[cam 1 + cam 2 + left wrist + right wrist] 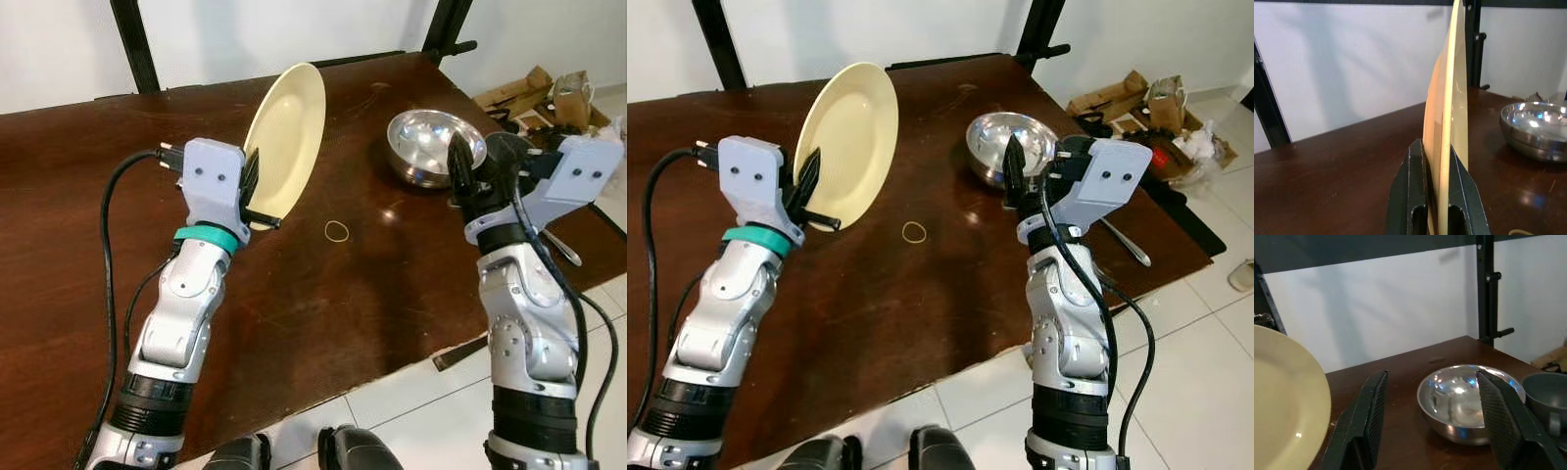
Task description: Setting the table
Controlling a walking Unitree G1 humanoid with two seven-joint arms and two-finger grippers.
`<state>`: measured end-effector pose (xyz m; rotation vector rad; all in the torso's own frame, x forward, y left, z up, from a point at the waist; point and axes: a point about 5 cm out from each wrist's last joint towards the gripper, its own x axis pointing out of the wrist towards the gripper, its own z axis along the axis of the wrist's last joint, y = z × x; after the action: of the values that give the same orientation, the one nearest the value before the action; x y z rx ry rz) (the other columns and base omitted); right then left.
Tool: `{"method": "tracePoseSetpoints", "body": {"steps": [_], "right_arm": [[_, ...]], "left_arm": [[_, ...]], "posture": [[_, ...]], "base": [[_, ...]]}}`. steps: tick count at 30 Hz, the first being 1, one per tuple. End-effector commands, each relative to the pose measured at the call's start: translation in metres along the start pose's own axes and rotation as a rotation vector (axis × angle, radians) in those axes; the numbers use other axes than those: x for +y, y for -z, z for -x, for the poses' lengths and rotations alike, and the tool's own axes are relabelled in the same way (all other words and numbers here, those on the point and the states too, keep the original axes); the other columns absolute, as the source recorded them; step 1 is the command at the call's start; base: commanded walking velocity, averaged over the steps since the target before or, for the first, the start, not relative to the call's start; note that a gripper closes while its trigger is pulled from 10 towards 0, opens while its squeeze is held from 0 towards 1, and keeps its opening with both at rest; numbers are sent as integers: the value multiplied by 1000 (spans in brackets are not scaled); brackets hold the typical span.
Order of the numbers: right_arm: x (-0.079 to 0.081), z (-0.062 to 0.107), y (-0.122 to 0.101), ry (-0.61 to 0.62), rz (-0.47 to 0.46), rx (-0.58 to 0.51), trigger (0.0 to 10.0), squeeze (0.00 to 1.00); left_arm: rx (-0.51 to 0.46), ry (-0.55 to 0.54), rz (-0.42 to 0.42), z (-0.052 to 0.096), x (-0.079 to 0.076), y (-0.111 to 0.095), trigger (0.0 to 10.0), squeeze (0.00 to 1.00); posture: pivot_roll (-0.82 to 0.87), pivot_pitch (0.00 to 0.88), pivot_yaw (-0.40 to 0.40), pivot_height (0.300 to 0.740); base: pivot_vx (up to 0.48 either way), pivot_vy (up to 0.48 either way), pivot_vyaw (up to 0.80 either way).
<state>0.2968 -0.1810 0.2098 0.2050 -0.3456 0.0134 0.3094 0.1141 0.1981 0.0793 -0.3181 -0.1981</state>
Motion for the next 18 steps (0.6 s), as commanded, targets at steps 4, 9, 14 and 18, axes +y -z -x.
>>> {"method": "tracePoseSetpoints", "body": {"steps": [4, 9, 14, 18], "right_arm": [[-4, -1, 4, 48, -26, 22, 10000, 0], [-3, -2, 5, 42, -28, 26, 10000, 0], [-1, -2, 6, 44, -37, 28, 10000, 0], [-1, -1, 7, 48, -39, 30, 10000, 0]], "left_arm": [[-15, 8, -14, -1, -4, 0, 10000, 0], [-10, 6, -14, 1, -3, 2, 10000, 0], [-12, 12, -11, 0, -5, 3, 10000, 0], [-14, 15, -8, -1, -6, 3, 10000, 0]], "posture": [[-96, 0, 5, 740], [-91, 0, 8, 740], [-94, 0, 12, 740], [-96, 0, 13, 740]], "base": [[-194, 0, 0], [-293, 0, 0], [-298, 0, 0], [-302, 0, 0]]}}
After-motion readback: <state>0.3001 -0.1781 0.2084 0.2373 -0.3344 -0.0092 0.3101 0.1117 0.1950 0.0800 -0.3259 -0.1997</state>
